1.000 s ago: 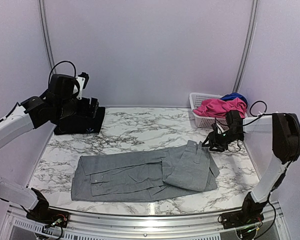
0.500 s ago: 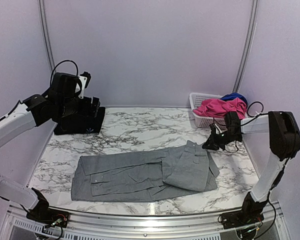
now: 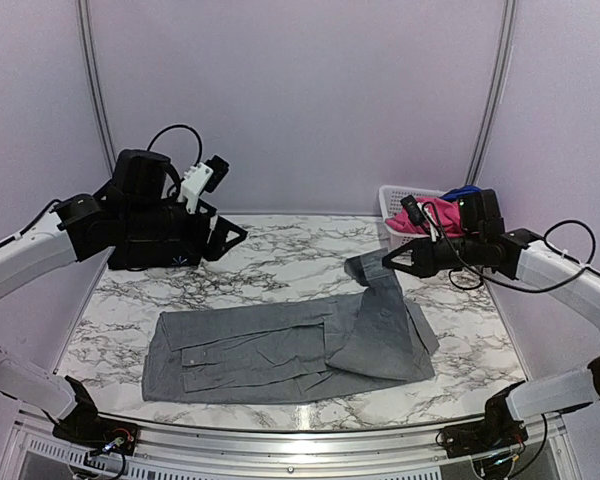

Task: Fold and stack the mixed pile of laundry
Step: Fold the 1/3-folded shirt at the center of the board.

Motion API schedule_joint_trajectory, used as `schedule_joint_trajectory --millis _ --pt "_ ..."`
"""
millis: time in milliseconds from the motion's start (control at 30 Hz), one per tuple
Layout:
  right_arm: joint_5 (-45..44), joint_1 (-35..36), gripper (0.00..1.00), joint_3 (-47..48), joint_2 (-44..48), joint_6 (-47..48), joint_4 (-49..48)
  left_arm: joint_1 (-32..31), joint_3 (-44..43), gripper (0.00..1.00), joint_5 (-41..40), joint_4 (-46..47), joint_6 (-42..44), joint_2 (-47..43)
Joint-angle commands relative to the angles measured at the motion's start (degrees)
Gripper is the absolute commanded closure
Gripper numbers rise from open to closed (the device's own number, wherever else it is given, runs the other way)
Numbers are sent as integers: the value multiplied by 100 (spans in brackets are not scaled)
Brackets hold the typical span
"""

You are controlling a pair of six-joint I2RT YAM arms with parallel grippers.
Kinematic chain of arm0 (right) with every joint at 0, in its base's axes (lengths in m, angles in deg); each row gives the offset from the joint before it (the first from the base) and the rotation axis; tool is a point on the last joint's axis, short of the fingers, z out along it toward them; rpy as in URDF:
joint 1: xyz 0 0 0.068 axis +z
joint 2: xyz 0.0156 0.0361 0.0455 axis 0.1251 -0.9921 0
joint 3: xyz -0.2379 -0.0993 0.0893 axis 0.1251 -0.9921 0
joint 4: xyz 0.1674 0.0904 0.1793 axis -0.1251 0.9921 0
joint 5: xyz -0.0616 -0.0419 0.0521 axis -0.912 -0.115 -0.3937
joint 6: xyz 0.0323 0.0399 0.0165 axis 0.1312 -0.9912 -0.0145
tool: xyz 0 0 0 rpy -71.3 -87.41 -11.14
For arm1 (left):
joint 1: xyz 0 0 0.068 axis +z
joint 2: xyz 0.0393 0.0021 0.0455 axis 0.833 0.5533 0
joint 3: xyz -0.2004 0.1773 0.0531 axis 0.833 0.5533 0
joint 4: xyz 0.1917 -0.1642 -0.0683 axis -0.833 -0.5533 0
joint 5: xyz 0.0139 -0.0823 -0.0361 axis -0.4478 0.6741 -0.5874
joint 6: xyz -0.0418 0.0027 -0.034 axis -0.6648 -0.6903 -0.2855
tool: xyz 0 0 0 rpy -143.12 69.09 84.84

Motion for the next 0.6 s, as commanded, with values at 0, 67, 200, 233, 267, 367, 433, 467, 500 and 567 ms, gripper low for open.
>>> schedule_joint_trajectory --millis 0,67,200,233,267,367,433,467,500,567 --pt "-112 816 100 -34 580 543 290 -737 351 1 976 918 445 76" --pt "-515 1381 100 11 792 731 467 -1170 571 1 946 1268 614 187" --pt "-1091 2264 100 52 996 864 734 -1877 656 1 730 1748 956 561" --pt "-1220 2418 100 79 1002 860 793 -1989 606 1 751 1854 905 695" --pt "-1320 2565 100 98 1009 862 817 -2095 538 1 750 1945 874 815" --pt "-1459 2928 100 67 1041 857 735 -2417 454 1 575 2403 798 1151" --pt "-1491 3071 100 23 1061 848 640 -2578 357 7 506 2556 780 1379" --pt "-1513 3111 100 12 1076 852 591 -2630 279 13 509 2568 761 1480" --pt "-1526 3143 100 7 1092 856 577 -2660 206 22 552 2569 733 1579" --pt "-1561 3166 100 6 1131 880 571 -2712 130 37 648 2552 722 1700"
